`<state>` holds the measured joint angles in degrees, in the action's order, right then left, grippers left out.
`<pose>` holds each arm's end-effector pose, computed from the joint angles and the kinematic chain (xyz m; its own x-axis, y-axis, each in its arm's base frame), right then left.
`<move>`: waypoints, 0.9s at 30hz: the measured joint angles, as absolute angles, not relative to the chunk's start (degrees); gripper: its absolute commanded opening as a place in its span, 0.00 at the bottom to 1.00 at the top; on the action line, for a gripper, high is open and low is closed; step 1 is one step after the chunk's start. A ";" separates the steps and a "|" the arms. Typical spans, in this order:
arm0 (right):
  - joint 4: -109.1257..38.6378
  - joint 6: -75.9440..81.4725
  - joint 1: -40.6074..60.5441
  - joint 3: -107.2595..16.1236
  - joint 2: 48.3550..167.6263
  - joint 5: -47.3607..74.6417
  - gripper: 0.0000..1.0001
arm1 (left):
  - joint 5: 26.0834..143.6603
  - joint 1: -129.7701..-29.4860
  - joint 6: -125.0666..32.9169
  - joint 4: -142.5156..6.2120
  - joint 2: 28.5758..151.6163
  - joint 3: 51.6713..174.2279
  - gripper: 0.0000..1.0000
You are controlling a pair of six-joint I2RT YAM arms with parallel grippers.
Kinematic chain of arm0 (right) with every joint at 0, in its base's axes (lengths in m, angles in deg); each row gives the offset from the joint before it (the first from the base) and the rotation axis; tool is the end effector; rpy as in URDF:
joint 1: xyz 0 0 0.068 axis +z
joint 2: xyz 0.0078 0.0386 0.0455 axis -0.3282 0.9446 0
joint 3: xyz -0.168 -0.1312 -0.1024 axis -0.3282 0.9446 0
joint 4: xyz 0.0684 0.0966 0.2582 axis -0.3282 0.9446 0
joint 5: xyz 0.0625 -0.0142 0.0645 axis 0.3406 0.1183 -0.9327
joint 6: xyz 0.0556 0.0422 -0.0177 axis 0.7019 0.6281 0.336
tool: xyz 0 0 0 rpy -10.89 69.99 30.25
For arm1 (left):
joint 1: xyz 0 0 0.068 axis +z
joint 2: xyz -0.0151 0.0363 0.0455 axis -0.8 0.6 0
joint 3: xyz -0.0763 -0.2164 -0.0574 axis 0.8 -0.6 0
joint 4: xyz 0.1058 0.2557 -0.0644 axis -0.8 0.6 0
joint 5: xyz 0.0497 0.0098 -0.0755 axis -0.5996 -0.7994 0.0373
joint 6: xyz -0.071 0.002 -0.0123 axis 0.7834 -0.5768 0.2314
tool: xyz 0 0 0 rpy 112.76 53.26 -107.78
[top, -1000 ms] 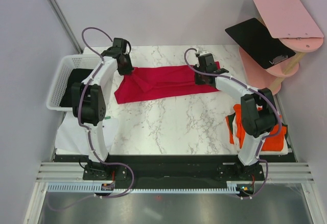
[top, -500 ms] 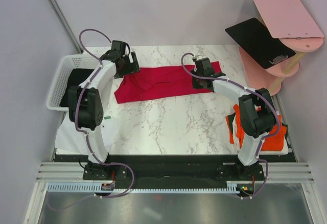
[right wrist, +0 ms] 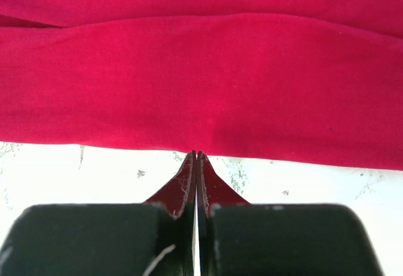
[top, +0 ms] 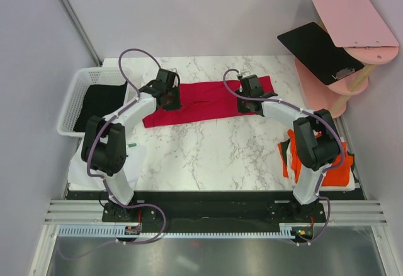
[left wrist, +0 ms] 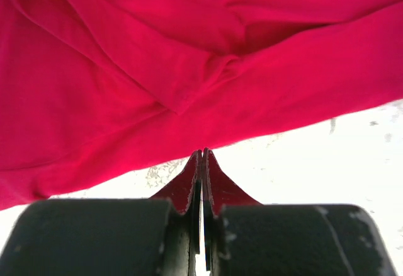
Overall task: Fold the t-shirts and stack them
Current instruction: Fold the other side of the tshirt into a rectangle
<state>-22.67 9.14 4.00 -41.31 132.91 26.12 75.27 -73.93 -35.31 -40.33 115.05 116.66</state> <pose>0.3950 0.1635 0.1288 -0.7406 -0.0695 -0.6684 -0.1754 0.9802 0.0924 0.3893 -0.1464 0.1766 -0.7939 -0.1050 -0.5989 0.0424 0.9730 -0.2267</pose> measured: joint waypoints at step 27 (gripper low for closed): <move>-23.04 8.77 4.00 -40.74 131.88 29.36 0.00 | 69.17 -73.84 -35.28 -40.03 133.69 128.83 0.02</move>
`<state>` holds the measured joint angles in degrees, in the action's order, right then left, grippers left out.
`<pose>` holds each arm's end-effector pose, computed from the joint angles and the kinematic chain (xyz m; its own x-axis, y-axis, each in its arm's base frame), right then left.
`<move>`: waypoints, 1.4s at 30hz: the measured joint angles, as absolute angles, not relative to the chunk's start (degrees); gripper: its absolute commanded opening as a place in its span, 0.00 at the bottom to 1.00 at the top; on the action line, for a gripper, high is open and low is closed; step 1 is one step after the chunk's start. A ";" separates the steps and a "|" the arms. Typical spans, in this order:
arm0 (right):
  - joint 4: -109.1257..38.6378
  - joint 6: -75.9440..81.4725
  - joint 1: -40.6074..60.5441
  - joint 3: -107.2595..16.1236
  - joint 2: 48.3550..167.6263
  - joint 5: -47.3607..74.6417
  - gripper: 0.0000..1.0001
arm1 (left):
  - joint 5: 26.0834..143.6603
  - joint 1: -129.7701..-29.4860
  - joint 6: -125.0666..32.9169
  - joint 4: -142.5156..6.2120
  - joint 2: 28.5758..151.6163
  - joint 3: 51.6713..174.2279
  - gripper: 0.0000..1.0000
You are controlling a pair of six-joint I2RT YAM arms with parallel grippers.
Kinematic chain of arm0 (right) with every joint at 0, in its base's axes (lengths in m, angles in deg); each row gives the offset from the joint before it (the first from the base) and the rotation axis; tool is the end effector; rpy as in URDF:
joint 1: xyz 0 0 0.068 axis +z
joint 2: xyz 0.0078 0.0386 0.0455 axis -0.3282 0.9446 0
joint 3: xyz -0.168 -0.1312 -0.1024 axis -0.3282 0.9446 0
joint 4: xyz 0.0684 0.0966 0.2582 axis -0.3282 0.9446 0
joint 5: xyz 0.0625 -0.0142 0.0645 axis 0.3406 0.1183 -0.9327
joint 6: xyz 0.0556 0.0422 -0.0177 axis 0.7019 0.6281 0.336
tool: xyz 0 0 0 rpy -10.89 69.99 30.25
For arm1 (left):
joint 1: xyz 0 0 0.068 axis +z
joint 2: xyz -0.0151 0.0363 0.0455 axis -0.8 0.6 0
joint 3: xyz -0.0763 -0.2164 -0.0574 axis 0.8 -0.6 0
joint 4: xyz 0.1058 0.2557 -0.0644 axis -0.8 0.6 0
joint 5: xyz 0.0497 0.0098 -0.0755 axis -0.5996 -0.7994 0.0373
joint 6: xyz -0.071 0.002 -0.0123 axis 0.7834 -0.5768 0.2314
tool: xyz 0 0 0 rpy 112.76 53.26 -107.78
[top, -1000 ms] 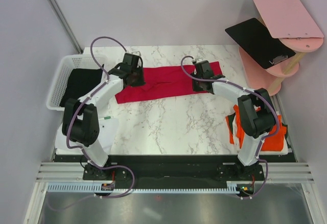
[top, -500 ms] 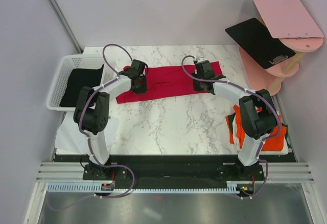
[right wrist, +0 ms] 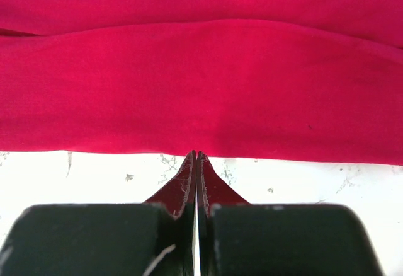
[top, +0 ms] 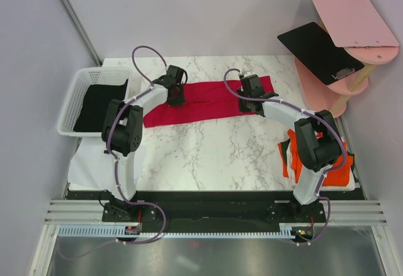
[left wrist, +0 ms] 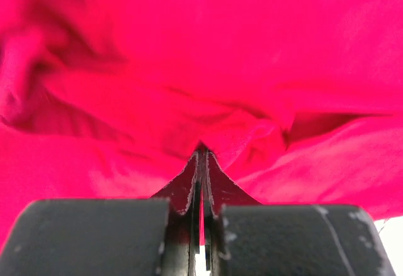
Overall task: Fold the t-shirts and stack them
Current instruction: Fold the other side of the tshirt into a rectangle
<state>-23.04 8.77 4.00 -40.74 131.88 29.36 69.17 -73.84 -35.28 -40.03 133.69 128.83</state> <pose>0.3946 0.1596 0.1335 -0.7221 -0.0700 -0.6883 -0.1446 0.9882 0.0512 0.4366 -0.1569 0.1129 -0.8335 -0.0884 -0.5454 -0.0353 0.9936 -0.1071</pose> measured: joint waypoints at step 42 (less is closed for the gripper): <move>-21.97 5.32 2.67 -57.39 145.76 36.61 0.00 | 68.21 -73.79 -36.33 -41.51 130.21 126.32 0.02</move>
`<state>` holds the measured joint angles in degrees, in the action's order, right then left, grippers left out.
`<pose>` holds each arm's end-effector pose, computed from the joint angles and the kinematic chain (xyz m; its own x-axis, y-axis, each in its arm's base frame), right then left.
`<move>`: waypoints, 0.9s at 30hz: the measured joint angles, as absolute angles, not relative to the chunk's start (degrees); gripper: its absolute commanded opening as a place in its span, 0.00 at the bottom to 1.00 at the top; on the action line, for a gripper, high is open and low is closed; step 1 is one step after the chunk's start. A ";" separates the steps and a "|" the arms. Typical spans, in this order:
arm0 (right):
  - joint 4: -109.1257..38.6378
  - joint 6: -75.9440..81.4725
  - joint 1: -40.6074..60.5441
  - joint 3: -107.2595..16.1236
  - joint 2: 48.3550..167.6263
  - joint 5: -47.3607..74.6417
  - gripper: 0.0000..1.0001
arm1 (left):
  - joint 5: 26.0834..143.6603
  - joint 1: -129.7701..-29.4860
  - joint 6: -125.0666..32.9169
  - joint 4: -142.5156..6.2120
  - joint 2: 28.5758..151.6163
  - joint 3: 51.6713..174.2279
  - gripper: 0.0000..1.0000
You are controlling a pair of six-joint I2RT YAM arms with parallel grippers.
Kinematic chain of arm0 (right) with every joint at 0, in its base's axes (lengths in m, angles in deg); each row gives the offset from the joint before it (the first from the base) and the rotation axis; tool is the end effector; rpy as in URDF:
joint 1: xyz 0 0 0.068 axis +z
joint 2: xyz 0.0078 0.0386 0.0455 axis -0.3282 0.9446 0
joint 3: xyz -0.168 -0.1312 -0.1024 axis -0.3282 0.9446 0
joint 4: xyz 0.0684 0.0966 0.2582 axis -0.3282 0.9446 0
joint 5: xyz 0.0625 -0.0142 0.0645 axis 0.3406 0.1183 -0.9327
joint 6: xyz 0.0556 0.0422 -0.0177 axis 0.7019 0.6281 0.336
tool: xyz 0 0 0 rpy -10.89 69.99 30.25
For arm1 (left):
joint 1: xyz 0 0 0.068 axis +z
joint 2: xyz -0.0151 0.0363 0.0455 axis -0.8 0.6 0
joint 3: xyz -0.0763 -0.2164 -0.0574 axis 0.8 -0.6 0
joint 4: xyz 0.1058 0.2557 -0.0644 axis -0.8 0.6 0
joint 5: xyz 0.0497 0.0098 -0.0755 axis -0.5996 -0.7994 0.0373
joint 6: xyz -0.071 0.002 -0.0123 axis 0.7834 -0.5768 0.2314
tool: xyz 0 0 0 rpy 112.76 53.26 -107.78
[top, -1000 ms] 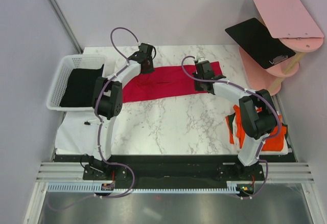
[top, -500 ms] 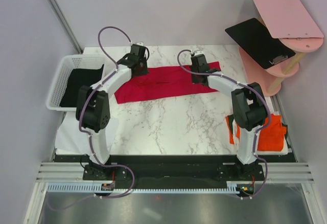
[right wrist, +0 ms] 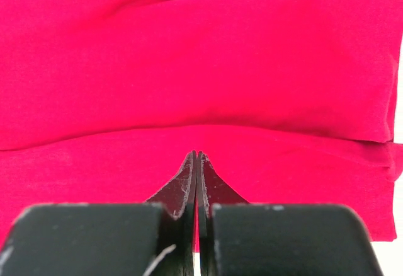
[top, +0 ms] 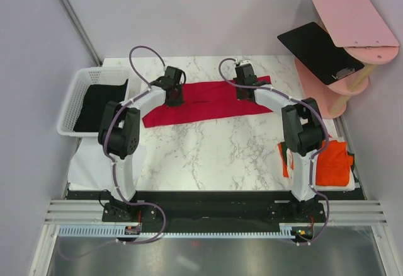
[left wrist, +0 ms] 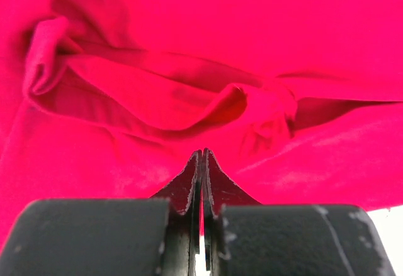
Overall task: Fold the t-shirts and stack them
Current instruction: Fold the other side of the tshirt into a rectangle
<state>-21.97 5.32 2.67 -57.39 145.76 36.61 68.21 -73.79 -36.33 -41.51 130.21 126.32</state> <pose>0.4539 0.1648 0.1295 -0.6809 -0.1036 -0.7251 -0.0760 0.9946 -0.0707 0.4313 -0.1534 0.1269 -0.8078 -0.0799 -0.5840 -0.0258 0.9946 -0.1003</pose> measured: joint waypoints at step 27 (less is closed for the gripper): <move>-21.64 5.25 0.57 -61.57 149.12 36.55 0.00 | 64.18 -73.09 -37.23 -39.74 149.84 156.74 0.02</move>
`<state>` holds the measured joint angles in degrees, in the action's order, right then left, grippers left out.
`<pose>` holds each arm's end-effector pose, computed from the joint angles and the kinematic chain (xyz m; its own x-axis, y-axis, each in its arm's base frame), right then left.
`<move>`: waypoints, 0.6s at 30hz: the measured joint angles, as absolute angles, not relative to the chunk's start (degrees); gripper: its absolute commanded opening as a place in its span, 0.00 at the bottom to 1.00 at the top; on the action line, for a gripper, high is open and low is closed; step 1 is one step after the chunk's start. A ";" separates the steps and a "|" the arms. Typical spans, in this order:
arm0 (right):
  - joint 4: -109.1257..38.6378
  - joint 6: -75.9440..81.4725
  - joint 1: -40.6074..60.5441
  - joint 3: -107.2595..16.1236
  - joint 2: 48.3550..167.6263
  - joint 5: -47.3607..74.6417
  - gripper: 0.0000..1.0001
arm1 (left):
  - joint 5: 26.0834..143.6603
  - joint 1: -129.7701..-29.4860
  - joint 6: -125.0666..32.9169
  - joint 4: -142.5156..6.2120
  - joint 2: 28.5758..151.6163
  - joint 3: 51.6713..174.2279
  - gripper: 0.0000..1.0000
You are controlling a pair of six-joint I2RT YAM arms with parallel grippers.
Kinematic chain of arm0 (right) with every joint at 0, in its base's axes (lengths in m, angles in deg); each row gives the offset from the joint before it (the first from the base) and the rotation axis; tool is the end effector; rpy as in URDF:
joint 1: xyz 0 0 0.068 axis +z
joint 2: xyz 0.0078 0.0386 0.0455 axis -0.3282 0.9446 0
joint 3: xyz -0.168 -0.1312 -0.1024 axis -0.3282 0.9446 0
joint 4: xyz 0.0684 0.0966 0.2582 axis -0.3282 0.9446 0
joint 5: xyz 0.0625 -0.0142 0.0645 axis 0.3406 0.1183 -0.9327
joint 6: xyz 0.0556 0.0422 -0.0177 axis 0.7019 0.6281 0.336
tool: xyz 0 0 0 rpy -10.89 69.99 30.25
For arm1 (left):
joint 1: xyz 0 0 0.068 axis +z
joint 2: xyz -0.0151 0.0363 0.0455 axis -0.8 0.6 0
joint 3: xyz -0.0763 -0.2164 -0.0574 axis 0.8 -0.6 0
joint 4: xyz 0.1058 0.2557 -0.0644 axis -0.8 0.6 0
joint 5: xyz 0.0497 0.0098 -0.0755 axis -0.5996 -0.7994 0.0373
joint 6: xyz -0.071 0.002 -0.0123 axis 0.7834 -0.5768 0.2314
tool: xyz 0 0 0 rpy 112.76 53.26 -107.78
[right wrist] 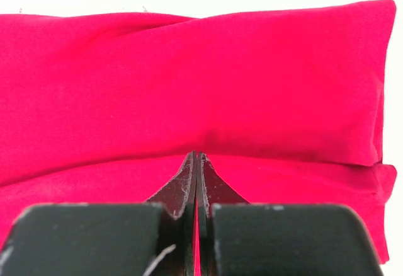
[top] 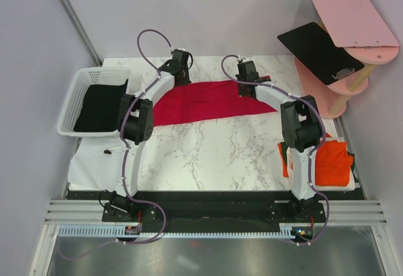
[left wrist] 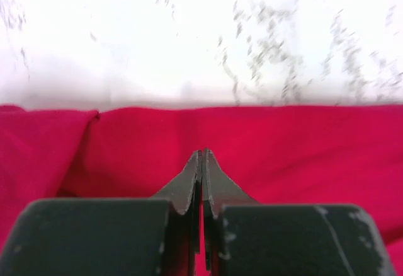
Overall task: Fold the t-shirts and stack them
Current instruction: Fold the other side of the tshirt into a rectangle, then rotate the tshirt 90 degrees
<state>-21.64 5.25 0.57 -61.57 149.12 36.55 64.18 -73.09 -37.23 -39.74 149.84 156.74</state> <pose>0.4723 0.1527 0.1272 -0.6784 -0.0777 -0.7306 -0.0405 0.9968 -0.0684 0.5184 -0.1747 0.1470 -0.6951 -0.1101 -0.7104 -0.0544 0.9934 -0.1007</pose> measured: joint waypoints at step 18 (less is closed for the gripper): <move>-21.34 4.97 -2.71 -66.25 155.11 38.14 0.00 | 65.76 -72.81 -36.44 -46.15 113.54 117.27 0.02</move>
<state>-21.34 4.97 -2.71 -66.25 155.11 38.14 65.76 -72.81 -36.44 -46.15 113.54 117.27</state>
